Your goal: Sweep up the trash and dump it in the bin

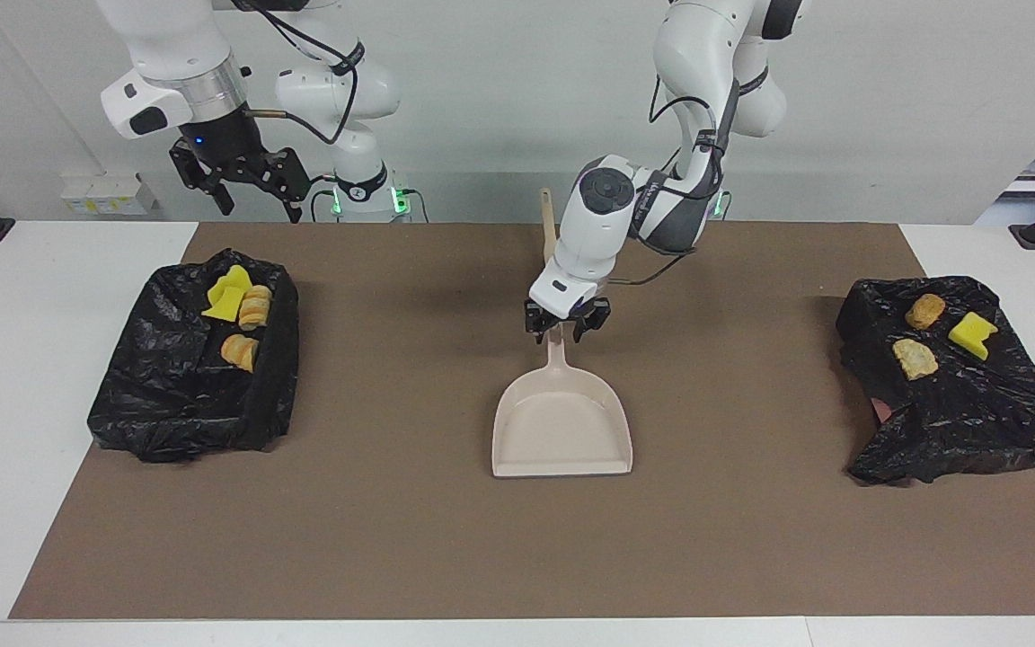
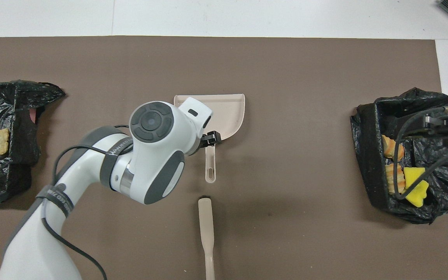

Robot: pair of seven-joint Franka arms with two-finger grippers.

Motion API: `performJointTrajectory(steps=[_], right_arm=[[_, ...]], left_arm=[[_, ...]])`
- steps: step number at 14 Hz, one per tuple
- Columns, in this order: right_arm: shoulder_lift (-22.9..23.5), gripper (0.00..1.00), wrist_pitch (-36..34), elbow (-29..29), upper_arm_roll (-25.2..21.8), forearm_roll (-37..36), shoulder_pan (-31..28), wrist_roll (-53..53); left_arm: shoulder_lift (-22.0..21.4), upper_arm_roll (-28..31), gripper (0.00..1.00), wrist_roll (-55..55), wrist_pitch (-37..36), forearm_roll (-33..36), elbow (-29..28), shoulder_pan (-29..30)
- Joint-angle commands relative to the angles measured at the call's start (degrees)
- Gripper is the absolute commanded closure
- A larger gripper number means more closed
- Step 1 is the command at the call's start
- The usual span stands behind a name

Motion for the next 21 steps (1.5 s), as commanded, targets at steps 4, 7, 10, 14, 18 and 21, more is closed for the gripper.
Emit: performJointTrajectory(steps=[4, 7, 10, 14, 18, 21], right_arm=[[0.2, 0.0, -1.2, 0.7, -0.5, 1.1, -0.4, -1.1], [0.2, 0.0, -1.1, 0.7, -0.5, 1.1, -0.4, -1.2], [0.1, 0.0, -1.0, 0.7, -0.3, 1.3, -0.3, -1.3], [0.2, 0.0, -1.0, 0.7, -0.5, 1.2, -0.4, -1.2], [0.2, 0.0, -1.0, 0.7, -0.4, 1.2, -0.4, -1.2], [0.2, 0.0, -1.0, 0.7, -0.4, 1.2, -0.4, -1.3]], left_arm=[[-1.9, 0.0, 0.0, 11.0, -8.4, -0.7, 8.6, 12.4], [-2.0, -0.7, 0.0, 17.5, -13.8, -0.3, 11.7, 18.1], [-3.8, 0.1, 0.0, 26.6, -22.1, 0.3, 15.2, 22.3], [-7.6, 0.2, 0.0, 36.8, -26.7, 0.5, 14.9, 27.2], [-9.7, 0.2, 0.0, 46.2, -29.0, 1.0, 14.2, 33.7], [-11.9, 0.5, 0.0, 45.8, -30.8, 1.2, 14.1, 33.7]])
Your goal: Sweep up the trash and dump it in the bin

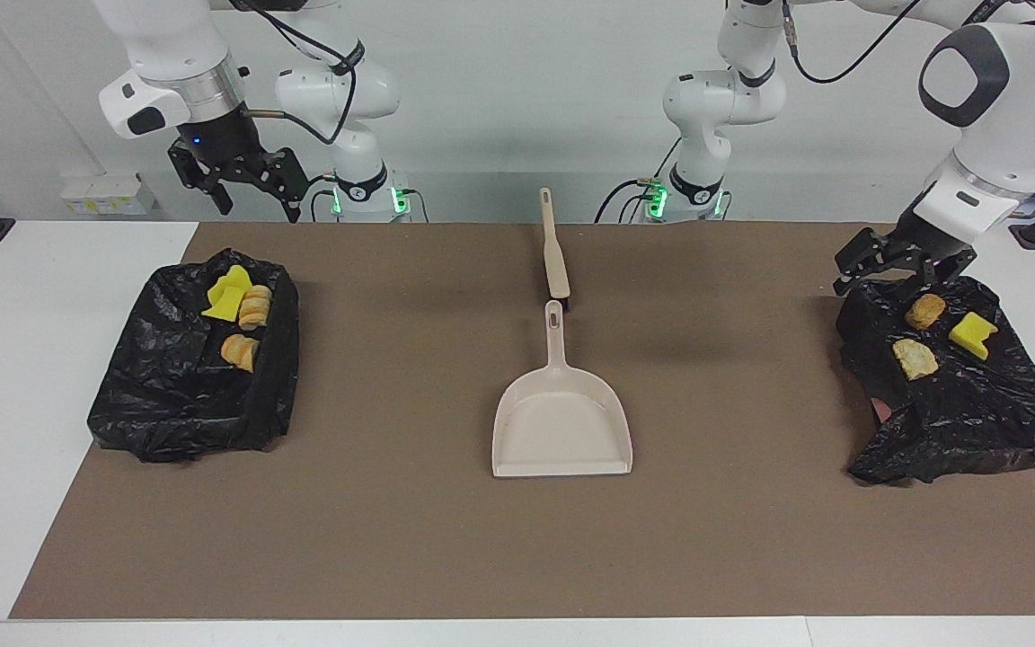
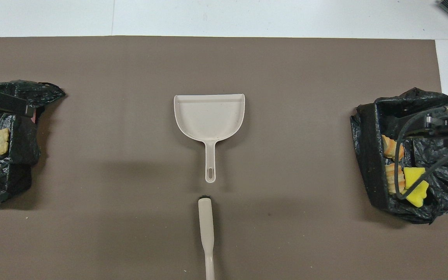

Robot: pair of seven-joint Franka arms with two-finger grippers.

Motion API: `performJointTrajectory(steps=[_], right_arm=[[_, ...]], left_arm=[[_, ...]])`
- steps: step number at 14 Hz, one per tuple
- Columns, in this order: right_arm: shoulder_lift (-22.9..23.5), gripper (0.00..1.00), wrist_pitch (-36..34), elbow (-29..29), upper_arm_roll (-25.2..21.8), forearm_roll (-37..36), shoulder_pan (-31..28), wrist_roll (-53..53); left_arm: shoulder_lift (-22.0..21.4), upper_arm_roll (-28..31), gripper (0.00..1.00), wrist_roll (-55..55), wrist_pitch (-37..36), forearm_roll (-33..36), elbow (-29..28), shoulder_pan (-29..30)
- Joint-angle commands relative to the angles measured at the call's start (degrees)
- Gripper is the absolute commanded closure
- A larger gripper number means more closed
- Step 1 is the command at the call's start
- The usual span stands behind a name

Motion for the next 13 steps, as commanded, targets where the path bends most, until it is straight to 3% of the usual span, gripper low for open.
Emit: performJointTrajectory(steps=[1, 7, 13], right_arm=[[0.2, 0.0, -0.8, 0.7, -0.2, 1.2, -0.4, -1.3], [0.2, 0.0, -0.8, 0.7, -0.2, 1.2, -0.4, -1.2], [-0.1, 0.0, -1.6, 0.4, -0.3, 1.0, -0.6, -1.9]], left_arm=[[-3.8, -0.5, 0.0, 0.2, -2.6, 1.9, -1.4, -0.2], [-8.3, -0.7, 0.0, 1.0, -4.8, 6.2, -5.0, -1.1], [-8.3, -1.0, 0.0, 0.7, -7.8, 6.8, -4.1, -1.1]])
